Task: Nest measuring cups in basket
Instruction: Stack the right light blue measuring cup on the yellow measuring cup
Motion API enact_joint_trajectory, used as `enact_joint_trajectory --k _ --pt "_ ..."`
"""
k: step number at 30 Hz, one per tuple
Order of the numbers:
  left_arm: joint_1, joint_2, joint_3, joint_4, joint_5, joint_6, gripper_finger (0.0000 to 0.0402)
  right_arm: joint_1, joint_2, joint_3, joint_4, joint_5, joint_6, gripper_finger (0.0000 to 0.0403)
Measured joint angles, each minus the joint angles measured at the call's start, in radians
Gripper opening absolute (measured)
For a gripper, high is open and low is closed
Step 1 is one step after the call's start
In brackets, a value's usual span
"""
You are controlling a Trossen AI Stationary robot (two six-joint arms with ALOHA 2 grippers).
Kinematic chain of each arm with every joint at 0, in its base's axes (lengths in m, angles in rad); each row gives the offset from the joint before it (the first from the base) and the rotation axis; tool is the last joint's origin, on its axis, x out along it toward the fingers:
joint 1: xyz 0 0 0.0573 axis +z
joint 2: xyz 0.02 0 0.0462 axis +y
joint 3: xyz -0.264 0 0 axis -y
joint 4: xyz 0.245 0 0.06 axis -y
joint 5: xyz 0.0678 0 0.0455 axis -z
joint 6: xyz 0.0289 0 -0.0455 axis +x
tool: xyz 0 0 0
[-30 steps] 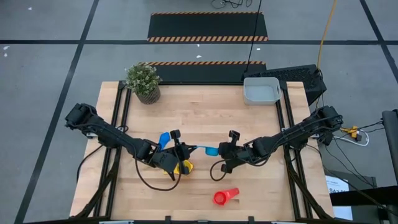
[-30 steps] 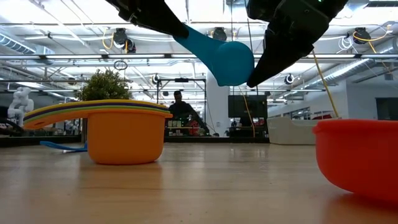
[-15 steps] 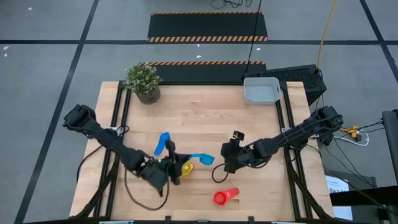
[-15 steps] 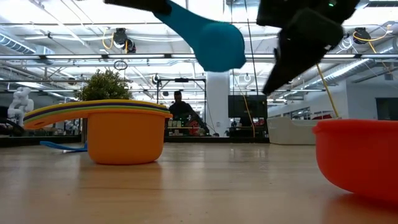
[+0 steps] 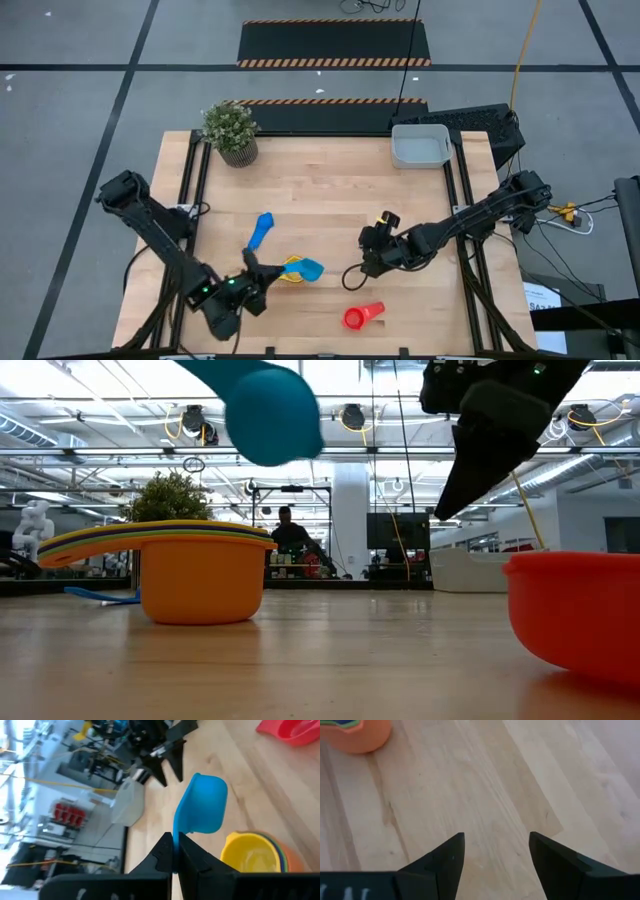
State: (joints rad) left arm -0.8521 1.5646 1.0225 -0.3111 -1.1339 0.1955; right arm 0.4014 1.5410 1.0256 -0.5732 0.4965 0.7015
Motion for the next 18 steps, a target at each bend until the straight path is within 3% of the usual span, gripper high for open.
enact_joint_trajectory --k 5,14,18 --pt "-0.072 0.0 0.0 -0.06 -0.094 0.043 0.0008 0.023 0.0 0.0 0.01 0.005 0.045 0.0212" --pt "-0.111 0.0 0.0 -0.093 -0.095 0.102 0.0009 0.036 0.0 0.0 0.07 0.006 0.013 0.0212" --pt "-0.104 0.005 0.0 -0.147 -0.097 0.031 0.0009 0.036 0.0 0.0 0.076 0.005 -0.002 0.0212"
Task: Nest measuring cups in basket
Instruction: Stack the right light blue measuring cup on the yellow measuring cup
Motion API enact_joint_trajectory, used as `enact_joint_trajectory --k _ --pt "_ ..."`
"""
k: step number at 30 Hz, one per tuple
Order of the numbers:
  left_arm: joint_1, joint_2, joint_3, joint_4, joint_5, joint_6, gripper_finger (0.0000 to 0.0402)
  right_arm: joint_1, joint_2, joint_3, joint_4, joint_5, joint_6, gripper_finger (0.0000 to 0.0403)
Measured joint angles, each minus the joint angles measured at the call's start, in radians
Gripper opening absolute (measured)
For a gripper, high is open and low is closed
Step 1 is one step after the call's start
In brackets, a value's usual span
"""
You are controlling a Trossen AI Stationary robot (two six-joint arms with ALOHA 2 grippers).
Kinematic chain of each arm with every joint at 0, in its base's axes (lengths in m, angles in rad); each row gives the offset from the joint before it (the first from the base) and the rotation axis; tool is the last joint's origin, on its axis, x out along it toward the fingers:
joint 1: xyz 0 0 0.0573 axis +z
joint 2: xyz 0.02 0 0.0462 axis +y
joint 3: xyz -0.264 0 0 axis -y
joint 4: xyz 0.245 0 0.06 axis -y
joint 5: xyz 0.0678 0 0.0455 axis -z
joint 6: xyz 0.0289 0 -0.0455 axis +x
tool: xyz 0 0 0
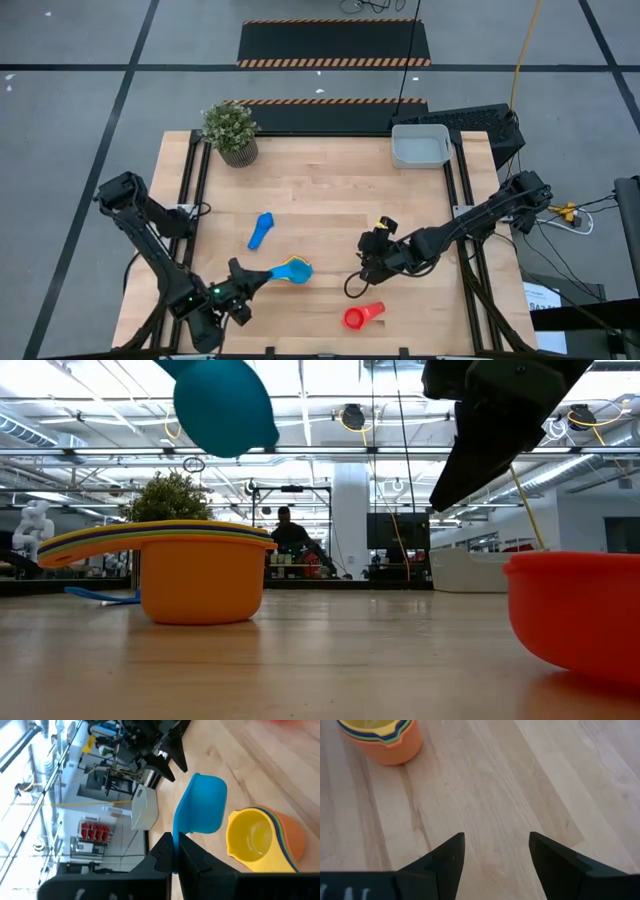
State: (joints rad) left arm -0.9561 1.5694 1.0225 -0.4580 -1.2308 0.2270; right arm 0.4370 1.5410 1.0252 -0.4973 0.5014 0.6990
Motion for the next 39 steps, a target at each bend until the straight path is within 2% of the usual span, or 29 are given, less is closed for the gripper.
enact_joint_trajectory --k 10,17,21,24,26,34,36,39 --pt "-0.02 0.004 -0.025 -0.14 -0.055 -0.198 0.0005 0.004 0.0 0.0 -0.002 -0.005 -0.016 0.0212" --pt "-0.028 -0.025 -0.157 -0.135 -0.138 -0.335 0.0005 0.003 0.0 0.0 -0.001 -0.005 -0.03 0.0212" --pt "-0.042 -0.081 -0.189 -0.093 -0.159 -0.325 0.0008 0.003 0.0 0.0 0.0 -0.005 -0.03 0.0212" --pt "-0.057 -0.135 -0.197 -0.015 -0.151 -0.207 0.0011 0.003 0.0 0.0 0.0 -0.005 -0.03 0.0212" --pt "-0.061 -0.18 -0.197 0.068 -0.104 -0.085 0.0006 0.003 0.0 -0.001 0.0 -0.002 -0.031 0.0212" --pt "0.004 -0.394 -0.231 0.548 0.289 0.568 0.0005 0.002 0.0 -0.001 0.0 0.025 -0.047 0.0212" --pt "0.026 -0.454 -0.272 0.612 0.357 0.645 0.0005 0.002 0.0 -0.001 0.0 0.022 -0.048 0.0212" --pt "0.047 -0.535 -0.365 0.681 0.376 0.67 0.0006 0.002 0.0 -0.001 0.0 0.02 -0.047 0.0212"
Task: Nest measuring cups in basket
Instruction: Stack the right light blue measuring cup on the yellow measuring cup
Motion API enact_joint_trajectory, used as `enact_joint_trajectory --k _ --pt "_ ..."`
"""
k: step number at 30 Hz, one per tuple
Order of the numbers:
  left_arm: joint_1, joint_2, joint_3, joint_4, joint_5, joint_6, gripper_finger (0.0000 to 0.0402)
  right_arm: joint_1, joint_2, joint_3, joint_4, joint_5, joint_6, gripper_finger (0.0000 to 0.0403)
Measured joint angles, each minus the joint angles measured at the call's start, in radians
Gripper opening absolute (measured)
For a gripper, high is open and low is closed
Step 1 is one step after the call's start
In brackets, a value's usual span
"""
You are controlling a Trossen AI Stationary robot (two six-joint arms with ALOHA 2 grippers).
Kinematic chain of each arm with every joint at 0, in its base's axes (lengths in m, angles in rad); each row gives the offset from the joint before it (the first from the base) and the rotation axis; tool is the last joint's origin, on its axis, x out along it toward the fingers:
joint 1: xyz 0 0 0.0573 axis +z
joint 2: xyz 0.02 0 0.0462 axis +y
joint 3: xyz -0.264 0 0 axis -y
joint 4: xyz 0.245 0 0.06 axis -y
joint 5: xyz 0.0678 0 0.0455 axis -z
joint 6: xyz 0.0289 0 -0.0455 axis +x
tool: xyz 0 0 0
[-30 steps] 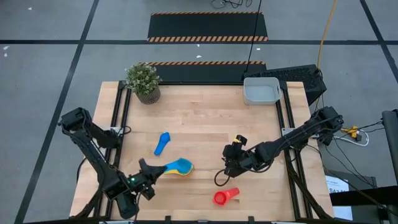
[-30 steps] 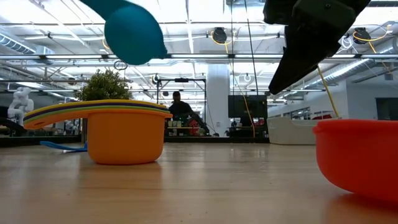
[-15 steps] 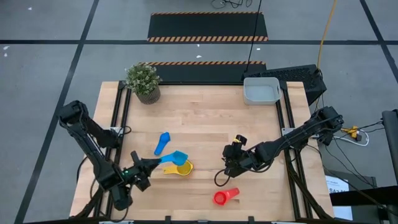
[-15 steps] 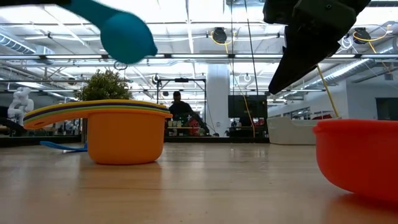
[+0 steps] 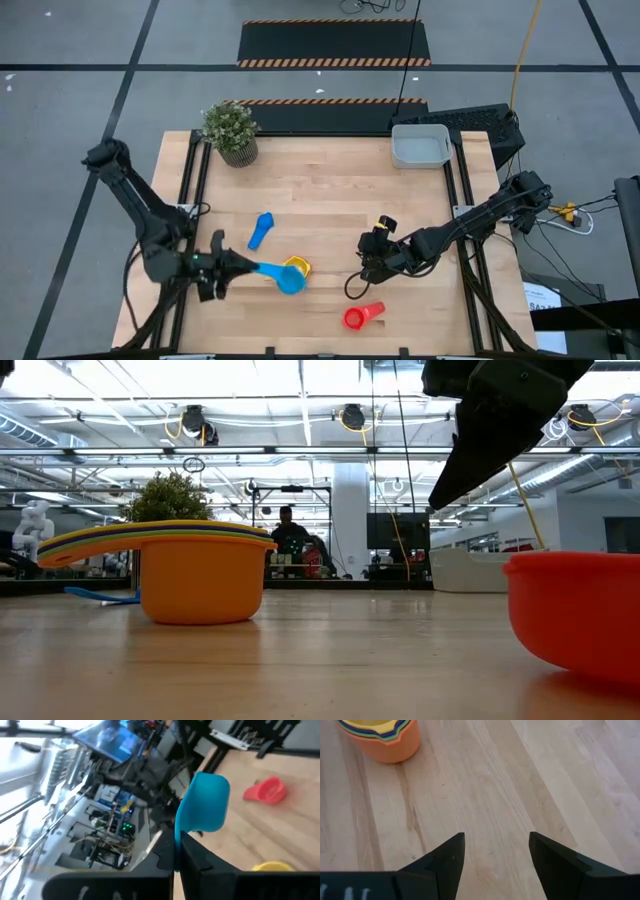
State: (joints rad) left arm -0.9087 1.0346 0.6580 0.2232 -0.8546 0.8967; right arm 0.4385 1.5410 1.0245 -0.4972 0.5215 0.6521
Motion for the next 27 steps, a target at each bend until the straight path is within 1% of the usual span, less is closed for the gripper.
enact_joint_trajectory --k 4,6,8,11,15,22,24,27 --pt "0.006 -0.041 -0.157 0.161 0.008 0.0 0.0005 0.0 0.0 0.0 0.0 -0.001 -0.009 0.0212" --pt "0.004 -0.04 -0.215 0.268 0.008 -0.001 0.0006 0.0 0.0 0.0 0.0 0.001 -0.014 0.0212" --pt "0.004 -0.03 -0.252 0.319 0.007 -0.012 0.0007 0.0 0.0 0.0 0.0 0.003 -0.02 0.0212" --pt "0.004 -0.011 -0.283 0.316 -0.01 -0.015 0.0008 -0.002 0.0 0.0 0.0 0.012 -0.032 0.0212" --pt "0.004 0.006 -0.291 0.319 -0.018 -0.009 0.0006 -0.006 0.0 -0.014 0.009 0.056 -0.037 0.0212" --pt "0.004 0.039 -0.292 0.32 -0.046 -0.032 0.0017 -0.028 0.0 -0.064 0.03 0.055 -0.037 0.0212" --pt "0.004 0.051 -0.292 0.32 -0.063 -0.014 0.0015 -0.032 0.0 -0.074 0.037 0.053 -0.038 0.0212" --pt "0.004 0.064 -0.292 0.316 -0.063 -0.004 0.0007 -0.033 0.0 -0.077 0.039 0.052 -0.046 0.0212"
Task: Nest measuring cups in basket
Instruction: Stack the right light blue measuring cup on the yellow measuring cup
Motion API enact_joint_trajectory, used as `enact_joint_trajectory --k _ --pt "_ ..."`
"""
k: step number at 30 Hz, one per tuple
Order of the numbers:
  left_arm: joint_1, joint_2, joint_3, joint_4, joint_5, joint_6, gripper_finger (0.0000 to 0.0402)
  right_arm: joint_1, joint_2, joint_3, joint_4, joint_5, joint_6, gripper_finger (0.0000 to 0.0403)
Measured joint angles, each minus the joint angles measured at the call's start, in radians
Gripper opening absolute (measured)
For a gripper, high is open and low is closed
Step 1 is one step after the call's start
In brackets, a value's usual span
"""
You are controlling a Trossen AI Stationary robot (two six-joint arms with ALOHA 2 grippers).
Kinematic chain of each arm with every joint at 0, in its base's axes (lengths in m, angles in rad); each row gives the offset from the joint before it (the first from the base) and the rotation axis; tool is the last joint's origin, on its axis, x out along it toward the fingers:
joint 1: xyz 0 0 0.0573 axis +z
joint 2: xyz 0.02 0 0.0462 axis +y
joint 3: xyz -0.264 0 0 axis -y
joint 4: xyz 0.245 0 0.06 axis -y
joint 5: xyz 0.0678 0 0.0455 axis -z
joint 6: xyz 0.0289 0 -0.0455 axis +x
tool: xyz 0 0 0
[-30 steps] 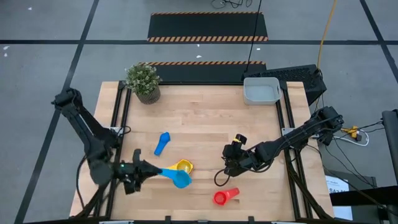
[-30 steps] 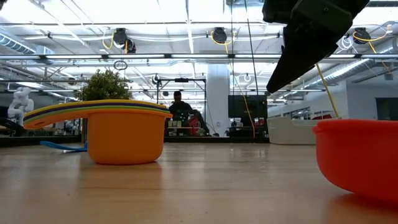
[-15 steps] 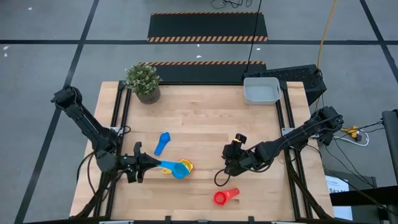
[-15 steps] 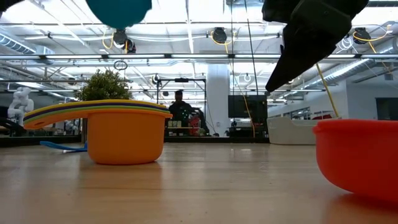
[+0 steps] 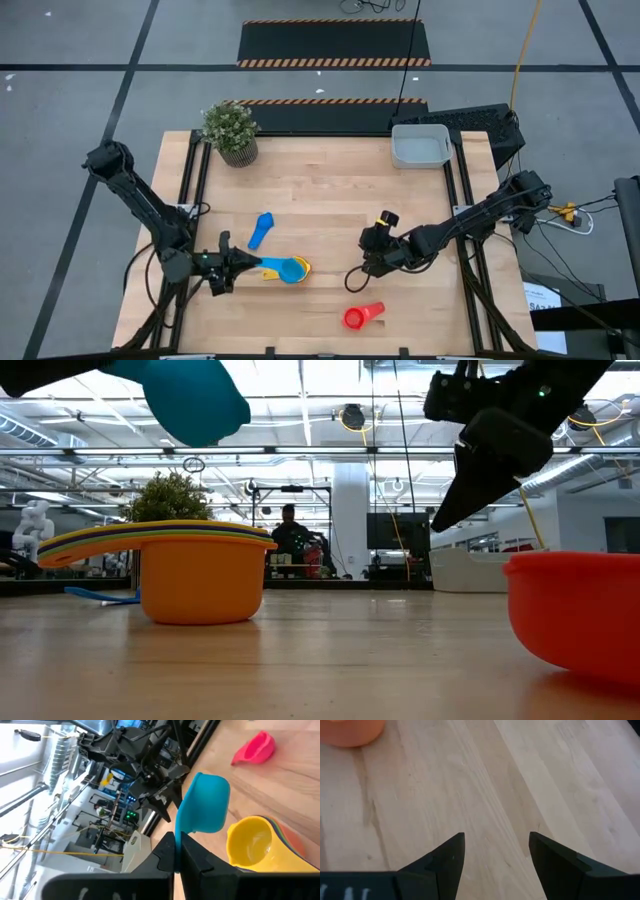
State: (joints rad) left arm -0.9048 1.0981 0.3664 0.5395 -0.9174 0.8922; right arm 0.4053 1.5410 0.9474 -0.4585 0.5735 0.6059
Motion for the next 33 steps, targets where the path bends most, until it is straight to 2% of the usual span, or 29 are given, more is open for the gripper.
enact_joint_trajectory --k 6,12,23,26,33 --pt "0.0 0.003 0.0 -0.006 0.0 0.014 0.0018 0.0 0.0 0.0 0.039 -0.001 -0.043 0.0212" --pt "0.0 0.003 0.0 -0.005 0.0 0.029 0.0007 0.0 0.0 0.0 0.044 -0.002 -0.047 0.0212" --pt "0.002 0.002 0.002 0.108 0.0 0.235 0.001 0.0 0.0 0.0 0.044 -0.002 -0.046 0.0212" --pt "0.001 0.002 0.002 0.107 0.0 0.211 0.0012 0.0 0.0 0.0 0.044 -0.002 -0.044 0.0212" --pt "-0.015 0.039 0.002 0.032 0.001 0.032 0.0009 0.0 0.0 0.0 0.044 -0.002 -0.047 0.0212"
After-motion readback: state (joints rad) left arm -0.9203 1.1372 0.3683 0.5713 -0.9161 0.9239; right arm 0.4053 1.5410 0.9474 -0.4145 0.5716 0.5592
